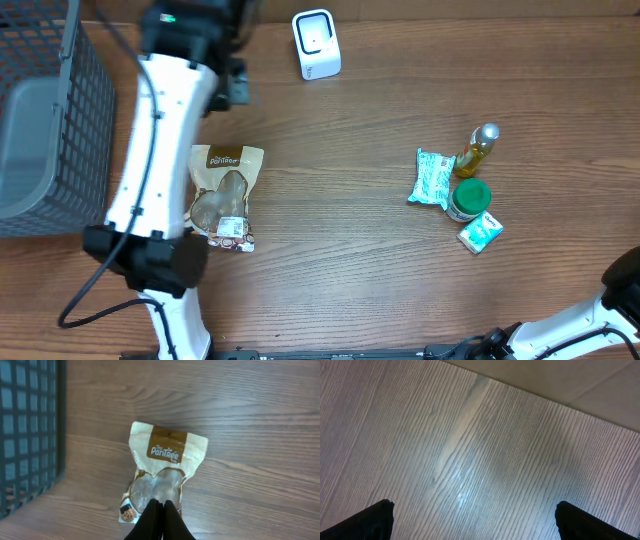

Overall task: Scan the item barcode
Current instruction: 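Lower the left gripper onto the PanTree bag and grasp it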

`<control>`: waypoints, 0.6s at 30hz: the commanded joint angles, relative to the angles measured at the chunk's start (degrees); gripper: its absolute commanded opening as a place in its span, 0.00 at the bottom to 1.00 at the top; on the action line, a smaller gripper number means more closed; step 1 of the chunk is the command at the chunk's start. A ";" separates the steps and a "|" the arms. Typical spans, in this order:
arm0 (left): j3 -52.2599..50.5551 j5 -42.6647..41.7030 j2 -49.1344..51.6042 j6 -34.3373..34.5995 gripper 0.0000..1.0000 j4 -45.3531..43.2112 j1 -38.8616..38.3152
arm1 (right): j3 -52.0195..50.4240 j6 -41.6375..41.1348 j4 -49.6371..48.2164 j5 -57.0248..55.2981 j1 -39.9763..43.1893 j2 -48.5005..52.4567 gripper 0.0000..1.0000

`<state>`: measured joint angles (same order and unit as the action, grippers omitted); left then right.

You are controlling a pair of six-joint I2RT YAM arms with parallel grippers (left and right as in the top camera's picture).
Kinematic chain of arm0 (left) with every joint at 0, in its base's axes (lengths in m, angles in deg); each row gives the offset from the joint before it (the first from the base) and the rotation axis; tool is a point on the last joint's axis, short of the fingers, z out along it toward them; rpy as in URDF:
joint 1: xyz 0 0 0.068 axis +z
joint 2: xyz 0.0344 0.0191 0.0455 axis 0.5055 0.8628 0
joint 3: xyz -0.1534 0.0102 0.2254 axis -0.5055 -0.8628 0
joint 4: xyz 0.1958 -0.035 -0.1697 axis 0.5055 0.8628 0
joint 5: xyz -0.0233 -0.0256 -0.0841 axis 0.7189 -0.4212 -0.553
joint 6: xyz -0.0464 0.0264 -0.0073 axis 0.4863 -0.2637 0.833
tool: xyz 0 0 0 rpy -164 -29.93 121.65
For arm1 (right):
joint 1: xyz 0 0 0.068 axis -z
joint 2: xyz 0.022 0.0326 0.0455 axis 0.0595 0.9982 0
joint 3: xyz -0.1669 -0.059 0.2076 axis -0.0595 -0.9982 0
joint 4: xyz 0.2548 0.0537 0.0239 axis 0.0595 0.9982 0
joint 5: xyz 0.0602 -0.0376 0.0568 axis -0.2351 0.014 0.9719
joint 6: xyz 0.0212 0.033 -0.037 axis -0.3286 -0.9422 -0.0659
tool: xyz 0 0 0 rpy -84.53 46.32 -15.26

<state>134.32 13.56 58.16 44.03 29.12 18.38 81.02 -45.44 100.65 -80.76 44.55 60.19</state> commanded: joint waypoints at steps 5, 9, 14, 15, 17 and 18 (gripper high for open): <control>-10.16 -8.09 -1.62 -3.58 0.04 0.17 6.88 | 0.55 0.00 -0.15 -0.39 0.04 -0.81 1.00; -19.76 -8.07 -1.60 -3.15 0.05 -0.35 7.54 | 0.55 0.00 -0.15 -0.39 0.04 -0.81 1.00; -28.81 -7.65 -1.60 -3.13 0.05 -4.39 7.48 | 0.55 0.00 -0.15 -0.39 0.04 -0.81 1.00; -29.86 -7.72 -1.60 -3.04 0.05 -5.18 7.48 | 0.55 0.00 -0.15 -0.39 0.04 -0.81 1.00; -31.69 -7.72 -1.60 -1.75 0.13 -6.71 7.48 | 0.55 0.00 -0.15 -0.39 0.04 -0.81 1.00; -32.28 -7.91 -1.60 -1.36 0.16 -7.34 7.48 | 0.55 0.00 -0.15 -0.39 0.04 -0.81 1.00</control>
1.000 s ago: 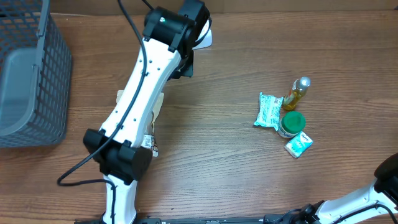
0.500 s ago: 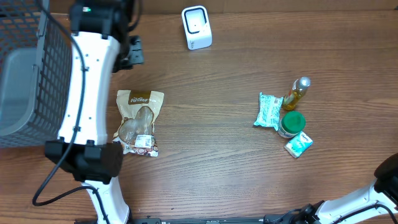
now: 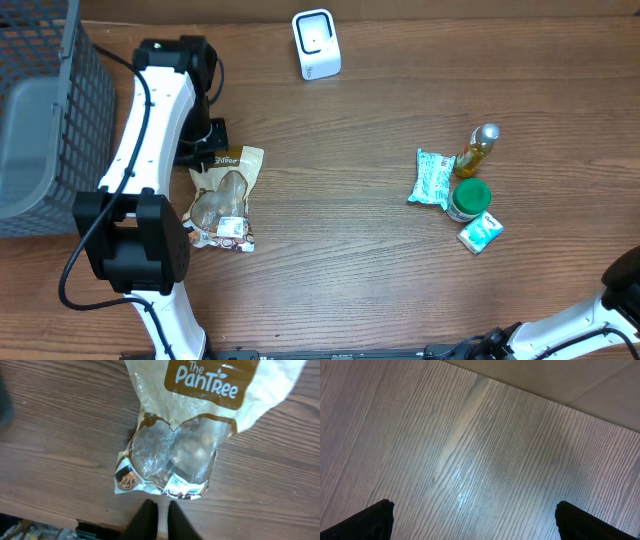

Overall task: Scan the item barcode
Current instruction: 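Lower the left gripper onto the PanTree bag and grasp it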

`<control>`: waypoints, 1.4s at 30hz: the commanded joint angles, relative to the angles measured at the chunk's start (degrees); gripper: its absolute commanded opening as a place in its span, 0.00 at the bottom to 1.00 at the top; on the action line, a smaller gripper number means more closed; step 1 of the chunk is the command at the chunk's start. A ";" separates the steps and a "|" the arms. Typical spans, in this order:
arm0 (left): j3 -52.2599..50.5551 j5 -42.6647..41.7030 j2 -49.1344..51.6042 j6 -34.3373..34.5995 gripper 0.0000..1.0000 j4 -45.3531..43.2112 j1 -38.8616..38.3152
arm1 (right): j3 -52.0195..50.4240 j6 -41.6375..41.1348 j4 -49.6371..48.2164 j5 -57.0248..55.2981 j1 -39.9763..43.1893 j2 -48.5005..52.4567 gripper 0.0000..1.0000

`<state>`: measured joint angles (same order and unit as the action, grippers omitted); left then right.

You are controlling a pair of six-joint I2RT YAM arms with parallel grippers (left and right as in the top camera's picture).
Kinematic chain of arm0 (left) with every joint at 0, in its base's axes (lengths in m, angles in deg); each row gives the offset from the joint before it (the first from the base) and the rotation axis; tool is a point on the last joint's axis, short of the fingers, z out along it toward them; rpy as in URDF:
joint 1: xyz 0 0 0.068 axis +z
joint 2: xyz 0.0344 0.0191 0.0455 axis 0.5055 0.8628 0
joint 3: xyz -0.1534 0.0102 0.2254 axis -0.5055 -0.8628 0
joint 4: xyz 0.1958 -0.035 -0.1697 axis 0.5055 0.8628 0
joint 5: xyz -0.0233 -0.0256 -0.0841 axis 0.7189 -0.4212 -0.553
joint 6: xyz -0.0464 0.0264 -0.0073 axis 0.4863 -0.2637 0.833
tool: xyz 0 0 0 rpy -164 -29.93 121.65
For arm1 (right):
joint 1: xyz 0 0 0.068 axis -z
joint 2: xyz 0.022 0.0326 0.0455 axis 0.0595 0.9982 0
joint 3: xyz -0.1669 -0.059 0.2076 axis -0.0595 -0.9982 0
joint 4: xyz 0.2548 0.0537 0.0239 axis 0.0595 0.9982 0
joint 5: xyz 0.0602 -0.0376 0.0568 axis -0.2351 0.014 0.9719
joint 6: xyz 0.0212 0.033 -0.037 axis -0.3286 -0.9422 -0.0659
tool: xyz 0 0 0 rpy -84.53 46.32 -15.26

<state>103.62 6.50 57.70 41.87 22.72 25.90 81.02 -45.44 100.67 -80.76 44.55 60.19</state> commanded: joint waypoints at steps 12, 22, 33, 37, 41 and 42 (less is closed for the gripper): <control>-1.92 -8.79 -1.14 0.98 0.10 -5.18 -0.04 | 0.55 0.00 -0.17 -0.39 0.04 -0.81 1.00; -1.92 -14.53 -1.14 -0.04 0.27 -4.50 -0.07 | 0.55 0.00 -0.17 -0.39 0.04 -0.81 1.00; -1.92 -14.27 -1.14 -0.11 0.31 -1.97 -3.32 | 0.55 0.00 -0.17 -0.39 0.04 -0.81 1.00; -1.92 -14.23 -1.14 -0.11 0.32 -1.92 -5.53 | 0.55 0.00 -0.17 -0.39 0.04 -0.81 1.00; -1.92 -13.81 -1.14 -0.11 0.34 -1.79 -8.04 | 0.55 0.00 -0.17 -0.39 0.04 -0.81 1.00; -1.92 -13.81 -1.14 -0.13 0.37 -1.75 -8.63 | 0.55 0.00 -0.17 -0.39 0.04 -0.81 1.00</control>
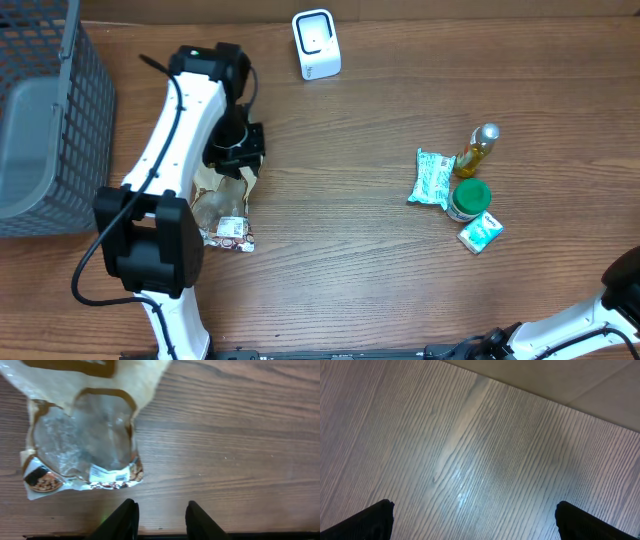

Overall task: Scan the item barcode
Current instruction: 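Lower the left gripper onto the PanTree bag and grasp it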

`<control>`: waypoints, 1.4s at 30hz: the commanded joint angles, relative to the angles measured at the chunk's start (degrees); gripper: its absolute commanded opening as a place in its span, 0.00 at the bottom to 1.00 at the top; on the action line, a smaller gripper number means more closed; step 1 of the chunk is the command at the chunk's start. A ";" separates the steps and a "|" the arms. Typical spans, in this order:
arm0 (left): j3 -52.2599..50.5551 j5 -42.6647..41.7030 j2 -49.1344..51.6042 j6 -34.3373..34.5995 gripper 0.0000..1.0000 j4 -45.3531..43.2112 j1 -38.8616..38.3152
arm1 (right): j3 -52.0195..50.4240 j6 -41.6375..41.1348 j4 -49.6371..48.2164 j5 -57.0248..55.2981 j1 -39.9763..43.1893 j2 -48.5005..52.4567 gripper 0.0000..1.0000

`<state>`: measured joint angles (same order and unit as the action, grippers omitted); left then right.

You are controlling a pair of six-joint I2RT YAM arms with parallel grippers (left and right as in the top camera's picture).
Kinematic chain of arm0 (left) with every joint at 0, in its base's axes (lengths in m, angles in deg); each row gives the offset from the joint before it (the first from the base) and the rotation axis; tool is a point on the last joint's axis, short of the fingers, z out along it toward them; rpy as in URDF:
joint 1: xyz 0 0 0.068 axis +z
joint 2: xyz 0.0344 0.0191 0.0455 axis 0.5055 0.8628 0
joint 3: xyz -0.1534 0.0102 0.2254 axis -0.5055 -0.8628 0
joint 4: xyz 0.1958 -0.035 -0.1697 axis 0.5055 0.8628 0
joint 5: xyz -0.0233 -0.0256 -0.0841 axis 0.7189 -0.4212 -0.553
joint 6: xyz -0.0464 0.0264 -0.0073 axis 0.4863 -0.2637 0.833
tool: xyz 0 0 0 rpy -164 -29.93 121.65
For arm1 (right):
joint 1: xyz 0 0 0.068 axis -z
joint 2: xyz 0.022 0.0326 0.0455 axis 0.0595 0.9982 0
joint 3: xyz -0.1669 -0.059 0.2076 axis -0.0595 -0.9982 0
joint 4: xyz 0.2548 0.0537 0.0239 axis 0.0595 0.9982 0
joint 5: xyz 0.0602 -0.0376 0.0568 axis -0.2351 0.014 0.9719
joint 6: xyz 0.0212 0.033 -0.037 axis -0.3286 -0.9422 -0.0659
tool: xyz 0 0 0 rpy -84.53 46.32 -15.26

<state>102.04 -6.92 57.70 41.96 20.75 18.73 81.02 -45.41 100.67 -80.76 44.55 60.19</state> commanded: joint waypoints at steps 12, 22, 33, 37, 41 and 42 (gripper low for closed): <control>-0.37 1.14 -1.14 -1.40 0.49 2.40 -5.73 | 0.55 -0.02 -0.17 -0.39 0.04 -0.81 1.00; -3.30 10.60 -1.14 5.66 0.40 2.64 -7.02 | 0.55 -0.02 -0.17 -0.39 0.04 -0.81 1.00; -15.26 15.76 -1.14 10.36 0.50 -7.61 -6.64 | 0.55 -0.02 -0.17 -0.39 0.04 -0.81 1.00; -18.29 19.08 -1.14 14.14 0.51 -11.02 -6.60 | 0.55 -0.02 -0.17 -0.39 0.04 -0.81 1.00; -18.51 19.08 -1.14 14.45 0.49 -12.09 -6.36 | 0.55 -0.02 -0.17 -0.39 0.04 -0.81 1.00; -18.51 19.10 -1.14 14.43 0.50 -12.26 -6.27 | 0.55 -0.02 -0.17 -0.39 0.04 -0.81 1.00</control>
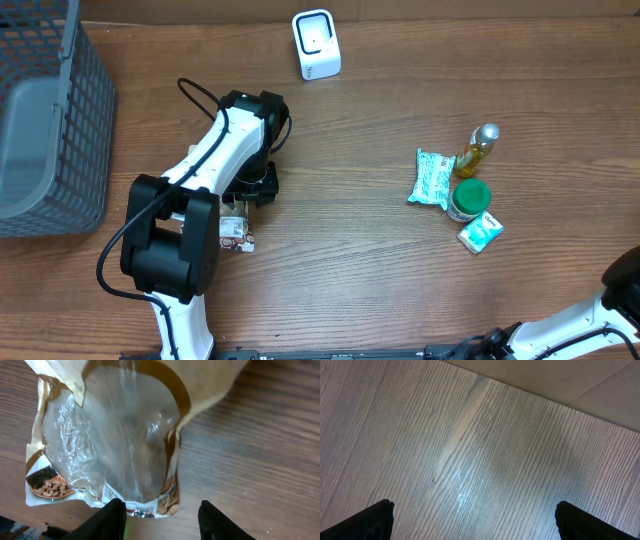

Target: Scan the item barcode

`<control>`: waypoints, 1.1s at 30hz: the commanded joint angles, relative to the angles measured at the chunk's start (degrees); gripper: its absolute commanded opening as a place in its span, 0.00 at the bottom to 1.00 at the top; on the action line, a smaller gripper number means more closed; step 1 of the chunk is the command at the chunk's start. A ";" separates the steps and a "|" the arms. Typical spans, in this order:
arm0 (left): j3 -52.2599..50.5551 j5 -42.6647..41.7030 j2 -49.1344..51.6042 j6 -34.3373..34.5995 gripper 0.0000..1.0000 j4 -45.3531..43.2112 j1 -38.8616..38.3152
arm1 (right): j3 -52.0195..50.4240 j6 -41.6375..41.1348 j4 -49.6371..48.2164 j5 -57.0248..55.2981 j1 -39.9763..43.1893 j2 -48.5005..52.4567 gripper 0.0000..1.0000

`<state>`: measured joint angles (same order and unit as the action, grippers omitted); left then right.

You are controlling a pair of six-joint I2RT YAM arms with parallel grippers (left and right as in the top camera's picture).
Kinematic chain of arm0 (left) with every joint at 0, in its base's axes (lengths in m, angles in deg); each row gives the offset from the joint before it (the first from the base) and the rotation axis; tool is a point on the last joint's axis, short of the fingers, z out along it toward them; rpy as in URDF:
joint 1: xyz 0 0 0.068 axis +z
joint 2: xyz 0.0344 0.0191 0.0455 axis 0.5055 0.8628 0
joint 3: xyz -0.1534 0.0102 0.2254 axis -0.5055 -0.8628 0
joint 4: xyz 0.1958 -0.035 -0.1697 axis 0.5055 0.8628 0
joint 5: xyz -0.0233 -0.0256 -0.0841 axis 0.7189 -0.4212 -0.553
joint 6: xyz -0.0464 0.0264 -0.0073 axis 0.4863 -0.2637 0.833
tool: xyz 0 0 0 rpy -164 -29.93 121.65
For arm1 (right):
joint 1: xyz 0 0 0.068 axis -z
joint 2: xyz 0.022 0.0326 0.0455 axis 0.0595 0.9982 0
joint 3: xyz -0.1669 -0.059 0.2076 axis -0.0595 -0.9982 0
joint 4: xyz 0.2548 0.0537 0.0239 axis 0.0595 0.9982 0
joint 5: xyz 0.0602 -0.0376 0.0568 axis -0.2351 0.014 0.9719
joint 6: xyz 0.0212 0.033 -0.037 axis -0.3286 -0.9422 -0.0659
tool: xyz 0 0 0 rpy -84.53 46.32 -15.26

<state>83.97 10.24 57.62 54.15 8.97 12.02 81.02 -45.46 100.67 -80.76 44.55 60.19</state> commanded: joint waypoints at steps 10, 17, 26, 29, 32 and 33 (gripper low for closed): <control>-0.61 9.25 -1.01 1.99 0.48 -3.26 1.25 | 0.55 0.02 -0.17 -0.39 0.04 -0.81 1.00; -0.68 6.99 -0.24 2.01 0.43 -4.61 0.96 | 0.55 0.02 -0.17 -0.39 0.04 -0.81 1.00; -4.76 7.76 -0.15 2.01 0.44 -7.87 0.98 | 0.55 0.02 -0.17 -0.39 0.04 -0.81 1.00; -7.10 7.69 -0.15 2.01 0.36 -10.73 0.92 | 0.55 0.02 -0.17 -0.39 0.04 -0.81 1.00; -7.76 7.69 -0.15 2.01 0.13 -12.41 0.92 | 0.55 0.02 -0.17 -0.39 0.04 -0.81 1.00; -7.54 7.69 -0.17 1.99 0.04 -12.74 0.92 | 0.55 0.02 -0.17 -0.39 0.04 -0.81 1.00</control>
<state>77.52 18.63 57.42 55.73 -2.40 12.98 81.02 -45.41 100.73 -80.76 44.55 60.19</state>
